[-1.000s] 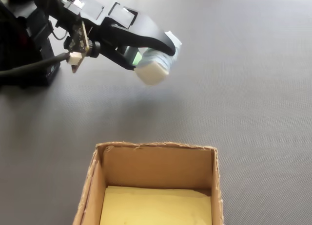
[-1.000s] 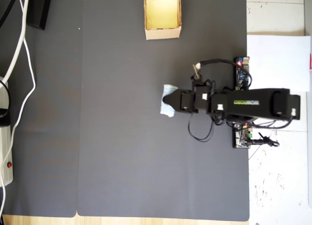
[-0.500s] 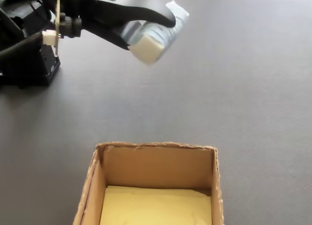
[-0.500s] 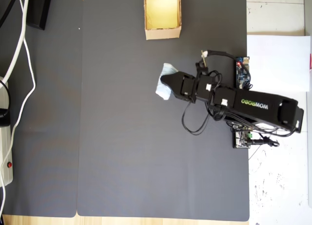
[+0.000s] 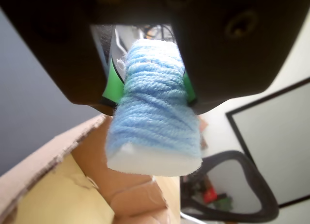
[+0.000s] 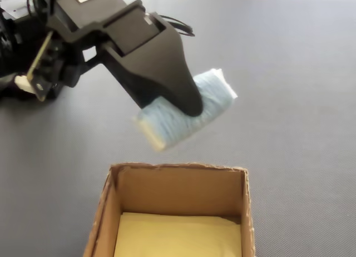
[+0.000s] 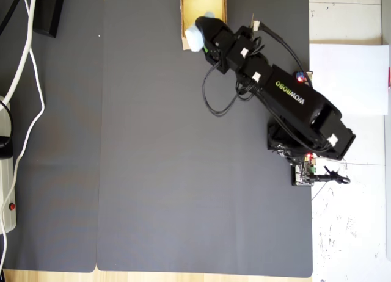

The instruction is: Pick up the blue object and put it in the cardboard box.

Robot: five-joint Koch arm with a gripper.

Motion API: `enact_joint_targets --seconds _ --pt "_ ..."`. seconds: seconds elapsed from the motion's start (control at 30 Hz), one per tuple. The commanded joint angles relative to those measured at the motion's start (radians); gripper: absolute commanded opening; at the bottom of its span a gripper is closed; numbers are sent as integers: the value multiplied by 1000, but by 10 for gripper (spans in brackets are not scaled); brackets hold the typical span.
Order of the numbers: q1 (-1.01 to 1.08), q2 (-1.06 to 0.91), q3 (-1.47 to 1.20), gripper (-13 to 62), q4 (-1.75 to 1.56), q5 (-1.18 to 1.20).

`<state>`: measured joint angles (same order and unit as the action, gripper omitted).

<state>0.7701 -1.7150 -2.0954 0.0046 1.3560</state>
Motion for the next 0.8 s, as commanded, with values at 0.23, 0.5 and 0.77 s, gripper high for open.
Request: enact_joint_targets --seconds 0.23,0.5,0.77 --pt "98 81 164 104 78 -18" --pt "100 100 190 319 175 11" --pt "87 63 202 324 170 14"
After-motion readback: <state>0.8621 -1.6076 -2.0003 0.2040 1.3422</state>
